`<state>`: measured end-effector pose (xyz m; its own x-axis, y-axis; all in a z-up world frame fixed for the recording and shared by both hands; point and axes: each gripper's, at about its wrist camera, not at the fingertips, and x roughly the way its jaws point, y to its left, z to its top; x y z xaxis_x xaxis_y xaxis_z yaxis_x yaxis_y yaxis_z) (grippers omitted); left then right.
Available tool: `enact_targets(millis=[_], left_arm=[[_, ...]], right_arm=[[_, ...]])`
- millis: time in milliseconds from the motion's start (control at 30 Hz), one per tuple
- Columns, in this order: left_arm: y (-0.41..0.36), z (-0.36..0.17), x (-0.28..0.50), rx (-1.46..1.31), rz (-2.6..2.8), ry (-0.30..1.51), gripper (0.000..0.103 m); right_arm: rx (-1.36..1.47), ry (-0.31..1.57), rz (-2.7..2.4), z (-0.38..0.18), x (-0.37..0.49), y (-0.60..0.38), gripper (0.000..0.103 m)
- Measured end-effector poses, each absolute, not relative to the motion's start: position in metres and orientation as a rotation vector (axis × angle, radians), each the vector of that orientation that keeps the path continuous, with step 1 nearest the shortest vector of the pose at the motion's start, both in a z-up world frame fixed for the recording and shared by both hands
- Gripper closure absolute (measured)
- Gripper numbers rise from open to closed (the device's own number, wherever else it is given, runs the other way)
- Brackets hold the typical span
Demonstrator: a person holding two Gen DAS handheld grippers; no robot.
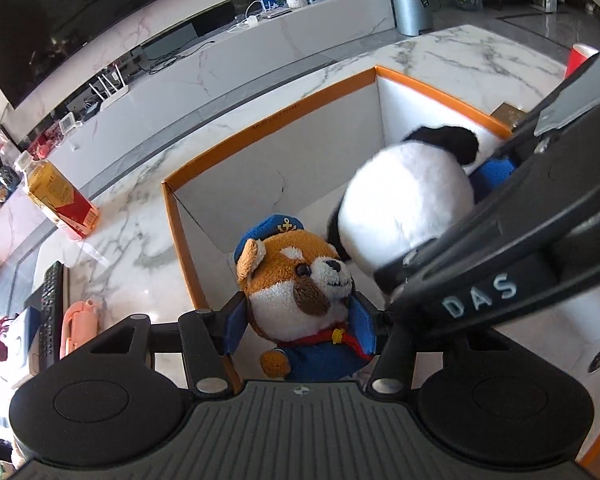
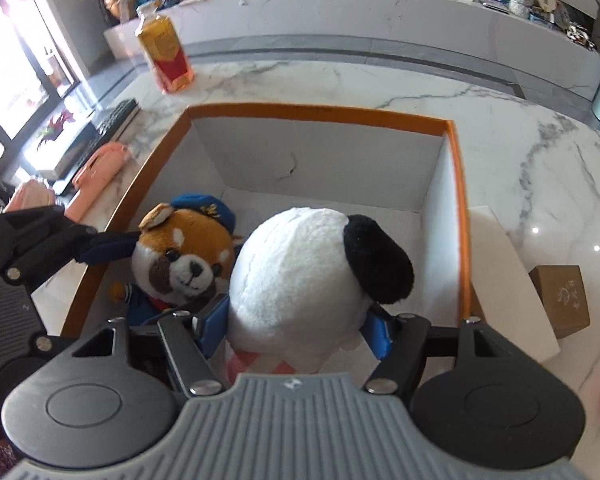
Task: Organize objects
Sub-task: 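Lower both plushes into the orange box and open both grippers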
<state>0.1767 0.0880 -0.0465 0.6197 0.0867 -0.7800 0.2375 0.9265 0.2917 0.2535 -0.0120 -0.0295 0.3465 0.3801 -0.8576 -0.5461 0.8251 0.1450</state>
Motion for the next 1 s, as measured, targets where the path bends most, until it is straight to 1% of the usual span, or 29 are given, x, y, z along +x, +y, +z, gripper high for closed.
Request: enact_targets(millis=[333, 467, 633, 933, 1000], left_arm=[[0.083, -0.052, 0.172, 0.455, -0.086, 0.87, 0.038], [0.084, -0.051, 0.171, 0.451, -0.097, 0.867, 0.036], [0.093, -0.046, 0.168, 0.386, -0.141, 0.865, 0.036], [0.107, -0.035, 0.157, 0.273, -0.184, 0.86, 0.038], [0.11, -0.03, 0.151, 0.25, -0.193, 0.85, 0.041]], right_arm=[[-0.064, 1.196, 0.591, -0.052, 0.268, -0.015, 0.033], [-0.048, 1.201, 0.602, -0.056, 0.269, -0.016, 0.032], [-0.053, 1.205, 0.606, -0.057, 0.269, -0.013, 0.029], [-0.09, 1.182, 0.633, -0.045, 0.262, -0.017, 0.029], [-0.1, 1.173, 0.645, -0.04, 0.259, -0.019, 0.029]])
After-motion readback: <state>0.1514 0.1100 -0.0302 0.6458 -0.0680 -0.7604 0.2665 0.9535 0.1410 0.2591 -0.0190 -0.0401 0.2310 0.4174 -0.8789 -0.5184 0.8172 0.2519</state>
